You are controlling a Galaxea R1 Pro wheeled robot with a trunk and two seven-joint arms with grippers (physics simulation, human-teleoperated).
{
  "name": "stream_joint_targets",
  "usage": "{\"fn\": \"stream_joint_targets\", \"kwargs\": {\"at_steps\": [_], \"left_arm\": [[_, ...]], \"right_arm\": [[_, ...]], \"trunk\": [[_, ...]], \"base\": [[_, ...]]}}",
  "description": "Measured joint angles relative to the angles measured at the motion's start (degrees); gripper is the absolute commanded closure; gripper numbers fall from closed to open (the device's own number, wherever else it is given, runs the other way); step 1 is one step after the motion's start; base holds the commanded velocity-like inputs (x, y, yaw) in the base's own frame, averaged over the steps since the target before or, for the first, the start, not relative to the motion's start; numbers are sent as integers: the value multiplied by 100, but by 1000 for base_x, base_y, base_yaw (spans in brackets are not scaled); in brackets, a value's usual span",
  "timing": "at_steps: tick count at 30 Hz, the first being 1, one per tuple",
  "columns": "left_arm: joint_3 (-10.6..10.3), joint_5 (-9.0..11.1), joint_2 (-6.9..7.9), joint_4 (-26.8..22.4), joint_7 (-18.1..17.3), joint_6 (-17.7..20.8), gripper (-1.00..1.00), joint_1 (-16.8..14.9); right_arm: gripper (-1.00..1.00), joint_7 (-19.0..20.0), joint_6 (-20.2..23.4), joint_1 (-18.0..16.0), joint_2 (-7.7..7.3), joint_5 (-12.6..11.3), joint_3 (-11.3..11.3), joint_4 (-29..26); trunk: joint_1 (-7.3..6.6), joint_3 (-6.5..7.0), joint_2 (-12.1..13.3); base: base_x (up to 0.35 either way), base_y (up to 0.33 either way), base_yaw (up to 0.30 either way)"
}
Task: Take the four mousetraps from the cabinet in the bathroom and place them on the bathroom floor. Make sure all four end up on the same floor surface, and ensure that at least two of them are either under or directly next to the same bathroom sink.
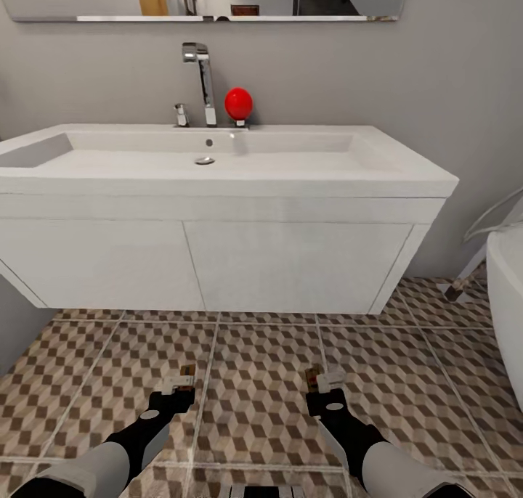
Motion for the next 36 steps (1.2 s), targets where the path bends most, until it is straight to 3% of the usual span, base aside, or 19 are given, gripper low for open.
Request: {"fn": "stream_joint_targets", "kwargs": {"at_steps": [16, 23, 36], "left_arm": [[2, 1, 8, -1, 0, -3, 100, 1], [1, 1, 8, -2, 0, -5, 100, 0], [-6, 1, 8, -2, 0, -2, 100, 0]], "right_arm": [[100, 0, 0, 0, -4, 6, -4, 0], [100, 0, -7, 0, -40, 8, -4, 0], [100, 8, -12, 0, -46, 6, -5, 0]], "trunk": [[41, -355, -22], [41, -355, -22], [75, -643, -39]], "base": [[0, 0, 0], [0, 0, 0], [0, 0, 0]]}}
